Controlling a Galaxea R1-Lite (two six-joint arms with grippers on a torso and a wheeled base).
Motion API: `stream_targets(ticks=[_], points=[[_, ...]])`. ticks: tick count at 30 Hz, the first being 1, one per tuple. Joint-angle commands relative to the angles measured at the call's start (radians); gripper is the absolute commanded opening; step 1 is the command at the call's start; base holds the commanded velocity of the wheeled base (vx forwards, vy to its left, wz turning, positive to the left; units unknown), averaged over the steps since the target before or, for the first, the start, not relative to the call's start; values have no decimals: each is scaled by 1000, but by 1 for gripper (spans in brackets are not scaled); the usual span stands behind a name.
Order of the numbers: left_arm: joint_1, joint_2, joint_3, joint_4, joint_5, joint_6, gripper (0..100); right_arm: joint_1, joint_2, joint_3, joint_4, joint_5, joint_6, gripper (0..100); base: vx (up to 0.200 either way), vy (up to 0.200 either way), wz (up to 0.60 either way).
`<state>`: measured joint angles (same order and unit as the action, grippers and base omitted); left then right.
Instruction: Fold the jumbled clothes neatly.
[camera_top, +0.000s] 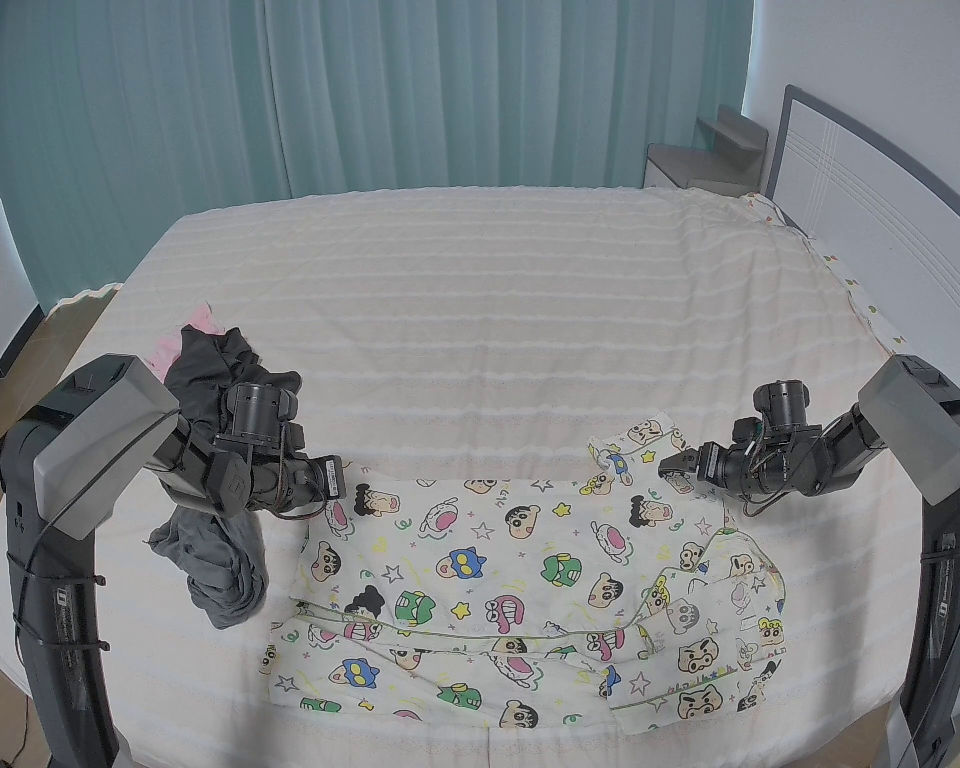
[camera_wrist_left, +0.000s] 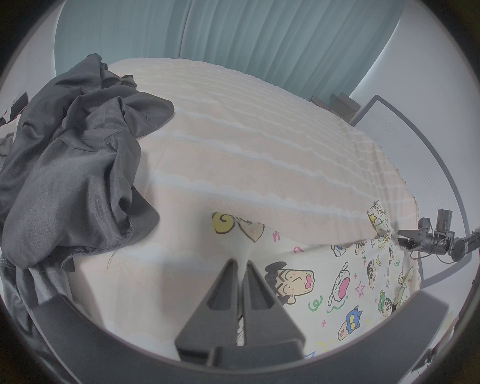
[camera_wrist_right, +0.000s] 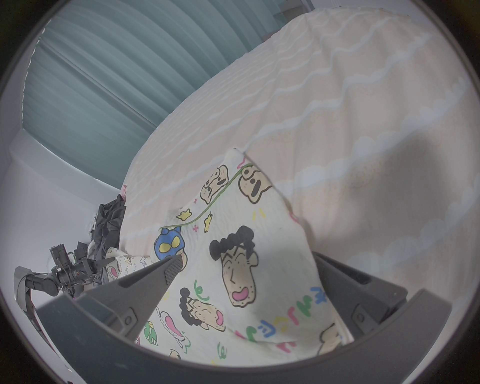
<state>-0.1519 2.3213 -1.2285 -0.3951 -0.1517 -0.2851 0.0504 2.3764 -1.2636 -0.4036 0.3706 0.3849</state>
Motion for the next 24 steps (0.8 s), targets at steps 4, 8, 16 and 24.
stream_targets(ticks=[4,8,16,24], points=[[0,3,3,-1,0,-9,0,25,18,-2,0,10,2,0,0,0,0],[0,3,7,-1,0,-11,0,16,15,10,0,10,2,0,0,0,0],[0,-2,11,-1,1,-11,0,0,-6,36,-7,10,0,0,0,0,0],[0,-33,44,-2,3,-8,0,-15,-91,119,-11,28,-11,0,0,0,0]])
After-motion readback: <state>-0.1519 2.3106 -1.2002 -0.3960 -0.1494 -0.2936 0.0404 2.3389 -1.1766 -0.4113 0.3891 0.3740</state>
